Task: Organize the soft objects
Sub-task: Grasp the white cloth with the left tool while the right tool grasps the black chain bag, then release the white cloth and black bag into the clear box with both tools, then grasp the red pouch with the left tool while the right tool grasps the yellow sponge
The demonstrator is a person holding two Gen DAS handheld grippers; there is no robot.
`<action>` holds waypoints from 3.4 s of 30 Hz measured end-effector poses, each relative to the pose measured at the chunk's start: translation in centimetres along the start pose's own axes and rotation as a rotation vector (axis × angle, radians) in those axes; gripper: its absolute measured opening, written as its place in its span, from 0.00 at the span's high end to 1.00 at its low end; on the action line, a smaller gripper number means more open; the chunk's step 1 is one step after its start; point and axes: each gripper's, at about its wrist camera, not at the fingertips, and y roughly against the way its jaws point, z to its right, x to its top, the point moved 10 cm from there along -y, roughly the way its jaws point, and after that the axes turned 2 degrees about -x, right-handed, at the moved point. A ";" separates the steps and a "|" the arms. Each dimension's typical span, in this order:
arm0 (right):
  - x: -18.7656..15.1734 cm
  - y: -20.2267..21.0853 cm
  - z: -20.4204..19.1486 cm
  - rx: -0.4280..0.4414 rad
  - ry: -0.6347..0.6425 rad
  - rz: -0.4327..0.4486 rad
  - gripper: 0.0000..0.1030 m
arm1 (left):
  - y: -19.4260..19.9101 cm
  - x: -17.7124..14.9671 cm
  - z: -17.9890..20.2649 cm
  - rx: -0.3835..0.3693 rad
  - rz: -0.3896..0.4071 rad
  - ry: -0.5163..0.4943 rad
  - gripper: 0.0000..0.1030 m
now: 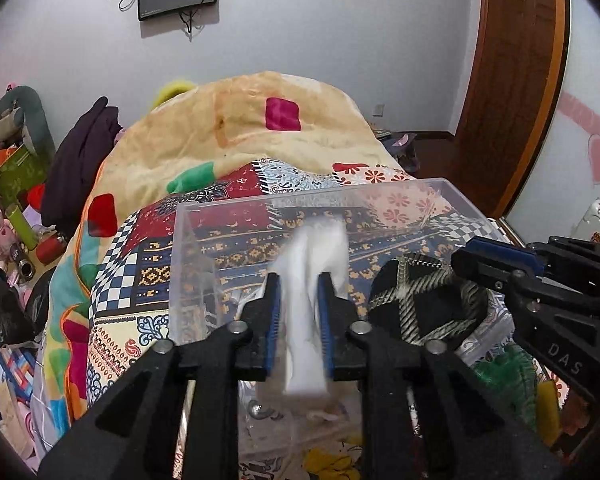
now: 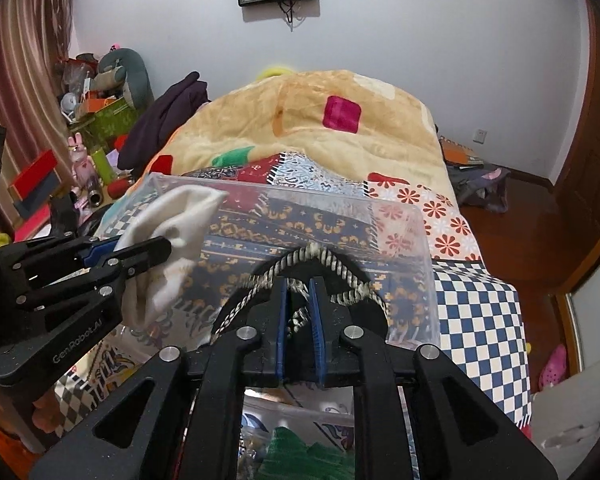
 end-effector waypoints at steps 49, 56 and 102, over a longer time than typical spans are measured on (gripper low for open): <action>-14.5 6.4 4.4 0.002 -0.185 -0.082 0.45 | 4.8 -12.0 5.6 -0.162 -0.066 0.001 0.43; -15.0 6.2 3.4 0.046 -0.162 -0.102 0.72 | 5.2 -12.4 6.1 -0.178 -0.060 -0.024 0.80; -1.1 1.8 0.6 -0.020 -0.070 0.069 0.75 | 2.6 0.5 1.4 -0.129 0.085 0.096 0.96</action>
